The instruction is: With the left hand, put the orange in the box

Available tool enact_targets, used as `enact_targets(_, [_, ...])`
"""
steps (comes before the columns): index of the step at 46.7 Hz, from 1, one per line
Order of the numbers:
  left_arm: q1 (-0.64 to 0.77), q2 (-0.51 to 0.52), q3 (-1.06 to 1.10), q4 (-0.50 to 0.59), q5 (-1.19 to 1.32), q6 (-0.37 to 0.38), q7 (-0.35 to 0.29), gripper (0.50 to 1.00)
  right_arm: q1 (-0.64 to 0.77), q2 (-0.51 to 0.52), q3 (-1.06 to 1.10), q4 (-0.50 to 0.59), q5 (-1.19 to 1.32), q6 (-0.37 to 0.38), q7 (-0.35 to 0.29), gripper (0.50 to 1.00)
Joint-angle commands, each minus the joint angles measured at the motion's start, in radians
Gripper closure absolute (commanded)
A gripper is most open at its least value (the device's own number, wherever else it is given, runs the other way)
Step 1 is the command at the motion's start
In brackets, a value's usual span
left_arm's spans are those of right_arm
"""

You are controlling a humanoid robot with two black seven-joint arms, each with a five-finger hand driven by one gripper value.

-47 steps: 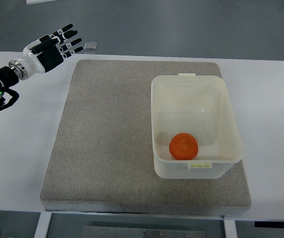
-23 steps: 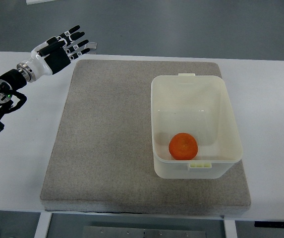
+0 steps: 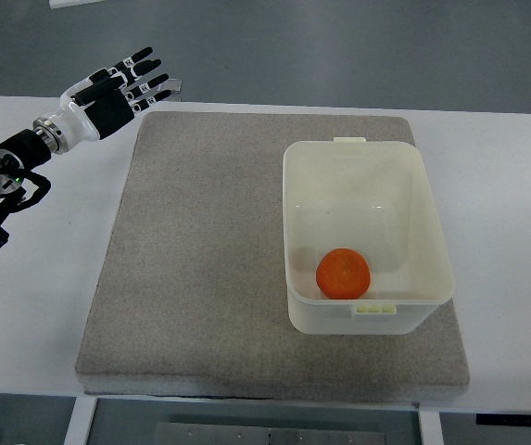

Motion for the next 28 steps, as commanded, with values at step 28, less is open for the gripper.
enact_targets(28, [0.001,-0.011,0.005,-0.003,0.004,-0.004,0.000,0.504,0.002,0.000,-0.003,0.006,-0.005,-0.006,0.005,0.568])
